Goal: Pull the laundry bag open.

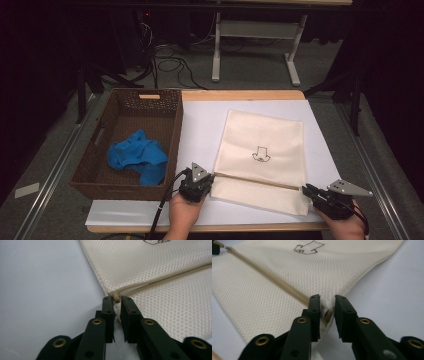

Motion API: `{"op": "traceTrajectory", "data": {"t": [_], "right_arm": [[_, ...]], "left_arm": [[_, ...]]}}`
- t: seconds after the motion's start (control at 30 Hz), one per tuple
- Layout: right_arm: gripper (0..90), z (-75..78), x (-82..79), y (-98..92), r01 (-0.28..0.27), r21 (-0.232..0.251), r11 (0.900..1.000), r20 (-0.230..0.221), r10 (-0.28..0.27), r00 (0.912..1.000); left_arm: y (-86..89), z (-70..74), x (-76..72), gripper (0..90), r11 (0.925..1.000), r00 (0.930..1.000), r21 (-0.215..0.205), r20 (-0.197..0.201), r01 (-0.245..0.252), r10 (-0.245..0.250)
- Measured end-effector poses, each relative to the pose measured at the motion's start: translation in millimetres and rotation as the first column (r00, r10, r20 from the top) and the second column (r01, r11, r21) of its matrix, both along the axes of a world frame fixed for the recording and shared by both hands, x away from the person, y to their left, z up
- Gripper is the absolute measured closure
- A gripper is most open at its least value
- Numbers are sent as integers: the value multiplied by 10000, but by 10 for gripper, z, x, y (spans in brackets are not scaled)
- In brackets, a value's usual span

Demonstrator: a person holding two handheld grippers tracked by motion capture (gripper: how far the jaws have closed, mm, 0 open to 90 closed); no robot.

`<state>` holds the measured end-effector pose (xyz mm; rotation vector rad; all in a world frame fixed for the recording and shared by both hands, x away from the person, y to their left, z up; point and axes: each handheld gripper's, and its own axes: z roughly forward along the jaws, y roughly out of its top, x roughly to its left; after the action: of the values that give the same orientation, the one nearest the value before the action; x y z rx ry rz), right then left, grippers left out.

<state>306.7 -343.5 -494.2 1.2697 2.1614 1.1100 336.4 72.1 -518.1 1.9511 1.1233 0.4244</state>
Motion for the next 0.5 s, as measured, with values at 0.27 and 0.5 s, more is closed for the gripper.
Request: {"op": "traceTrajectory", "data": {"t": [0.27, 0.5], "right_arm": [[569, 63, 7, -90, 264, 647, 9976, 809, -316, 9962], [372, 109, -5, 13, -41, 754, 9971, 1442, -68, 9895]], "left_arm": [[2, 74, -53, 585, 9993, 9973, -255, 679, -264, 281], [-49, 248, -126, 407, 9999, 9905, -84, 1372, 70, -58]]}}
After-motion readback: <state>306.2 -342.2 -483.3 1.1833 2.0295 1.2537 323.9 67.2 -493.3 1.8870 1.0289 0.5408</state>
